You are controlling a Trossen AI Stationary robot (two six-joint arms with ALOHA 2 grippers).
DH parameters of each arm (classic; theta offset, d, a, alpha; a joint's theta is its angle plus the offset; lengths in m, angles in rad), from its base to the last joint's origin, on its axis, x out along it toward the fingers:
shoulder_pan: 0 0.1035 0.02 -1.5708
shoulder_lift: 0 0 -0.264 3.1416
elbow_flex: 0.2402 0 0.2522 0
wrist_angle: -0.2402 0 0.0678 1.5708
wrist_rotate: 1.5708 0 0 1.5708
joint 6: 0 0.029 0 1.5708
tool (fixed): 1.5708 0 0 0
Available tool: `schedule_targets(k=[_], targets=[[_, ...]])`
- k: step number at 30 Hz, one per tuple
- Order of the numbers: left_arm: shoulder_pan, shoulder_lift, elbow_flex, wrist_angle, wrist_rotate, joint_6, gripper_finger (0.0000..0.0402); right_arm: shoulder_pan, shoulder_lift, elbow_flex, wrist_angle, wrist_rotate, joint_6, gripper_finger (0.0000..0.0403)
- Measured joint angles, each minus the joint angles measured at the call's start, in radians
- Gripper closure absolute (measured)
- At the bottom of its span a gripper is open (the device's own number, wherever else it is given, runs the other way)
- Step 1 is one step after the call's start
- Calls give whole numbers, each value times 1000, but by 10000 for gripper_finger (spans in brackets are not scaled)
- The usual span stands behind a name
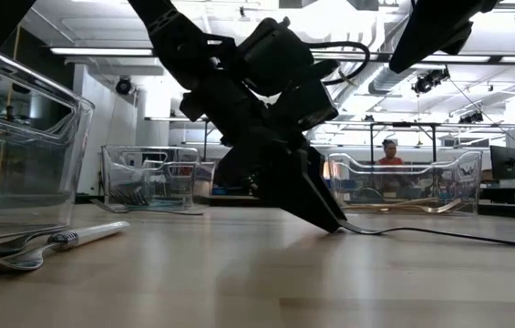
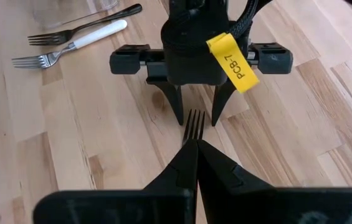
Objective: Sort silverware by color (type)
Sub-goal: Put the black fork into the bottom right transparent bin
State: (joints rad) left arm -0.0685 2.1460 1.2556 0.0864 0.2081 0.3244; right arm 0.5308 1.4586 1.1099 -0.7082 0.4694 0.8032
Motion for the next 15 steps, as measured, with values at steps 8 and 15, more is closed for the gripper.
schedule_targets(k=[8,15], targets=[[-1,1,0,2,0,11,296,0,0,0,0,0,0,402],[-1,2,0,16,-7,18,332,0,0,0,0,0,0,402]])
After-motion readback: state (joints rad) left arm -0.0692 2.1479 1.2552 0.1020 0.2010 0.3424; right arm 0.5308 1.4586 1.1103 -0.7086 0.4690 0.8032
